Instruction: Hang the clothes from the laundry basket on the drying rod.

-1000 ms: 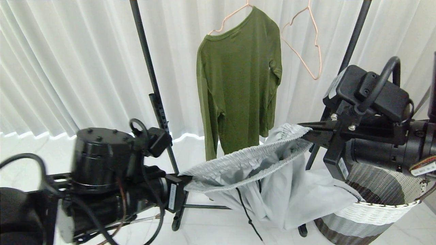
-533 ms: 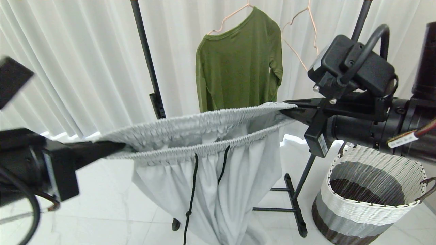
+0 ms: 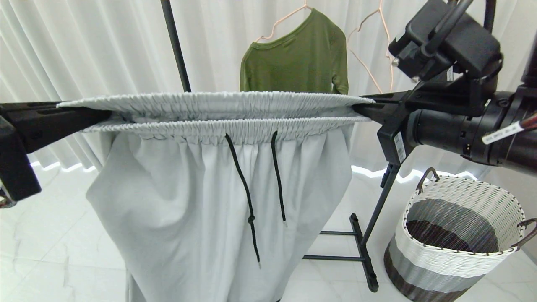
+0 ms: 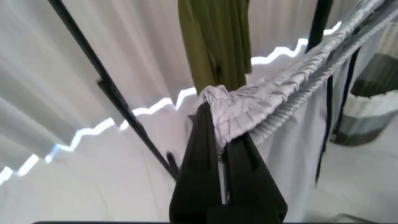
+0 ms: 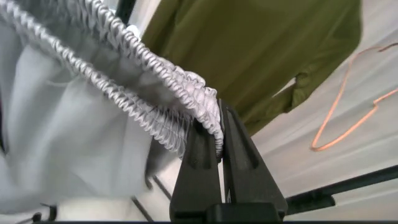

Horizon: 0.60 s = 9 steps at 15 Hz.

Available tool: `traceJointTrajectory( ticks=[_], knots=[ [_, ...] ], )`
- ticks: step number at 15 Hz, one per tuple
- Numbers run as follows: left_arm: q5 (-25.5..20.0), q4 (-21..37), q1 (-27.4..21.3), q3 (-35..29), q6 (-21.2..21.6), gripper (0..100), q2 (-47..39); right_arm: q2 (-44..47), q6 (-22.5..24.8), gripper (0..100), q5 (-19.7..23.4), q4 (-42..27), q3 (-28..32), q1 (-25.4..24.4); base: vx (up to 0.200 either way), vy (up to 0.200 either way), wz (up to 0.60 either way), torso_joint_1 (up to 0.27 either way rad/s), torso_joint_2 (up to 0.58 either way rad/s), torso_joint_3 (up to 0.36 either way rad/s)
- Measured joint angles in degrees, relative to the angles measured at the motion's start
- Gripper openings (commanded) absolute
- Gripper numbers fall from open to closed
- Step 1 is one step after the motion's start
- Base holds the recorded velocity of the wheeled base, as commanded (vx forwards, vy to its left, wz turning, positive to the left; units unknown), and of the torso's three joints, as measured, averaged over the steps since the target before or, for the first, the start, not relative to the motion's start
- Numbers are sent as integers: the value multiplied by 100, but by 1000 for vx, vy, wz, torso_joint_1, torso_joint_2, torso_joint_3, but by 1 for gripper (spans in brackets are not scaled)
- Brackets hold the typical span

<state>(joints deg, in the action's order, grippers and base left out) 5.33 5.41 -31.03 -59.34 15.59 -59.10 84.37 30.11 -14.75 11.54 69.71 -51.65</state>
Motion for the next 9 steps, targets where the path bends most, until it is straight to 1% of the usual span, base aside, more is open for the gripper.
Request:
traceJointTrajectory(
  ticks=[1, 3, 5, 6, 7, 9],
  knots=[
    [2, -196, -76, -105, 35, 0, -55, 28, 0, 0, -2, 2, 177, 6, 0, 0, 0, 0, 0, 0],
    [46, -334, -293, -492, 55, 0, -228, 132, 2, 0, -5, -30, 678, 41, 0, 0, 0, 0, 0, 0],
    [113, -374, -404, -1281, 37, 0, -580, 295, 5, 0, -2, -115, 1453, 130, 0, 0, 0, 0, 0, 0],
    [176, -389, -436, -1740, 26, 0, -827, 367, 7, 0, -5, -293, 1843, 205, 0, 0, 0, 0, 0, 0],
    [230, -389, -513, -2183, 20, 0, -1115, 411, 11, 0, 0, -618, 2194, 325, 0, 0, 0, 0, 0, 0],
    [371, -389, -889, -2632, 26, 0, -1557, 339, 11, 0, 0, -1026, 2519, 568, 0, 0, 0, 0, 0, 0]
  ],
)
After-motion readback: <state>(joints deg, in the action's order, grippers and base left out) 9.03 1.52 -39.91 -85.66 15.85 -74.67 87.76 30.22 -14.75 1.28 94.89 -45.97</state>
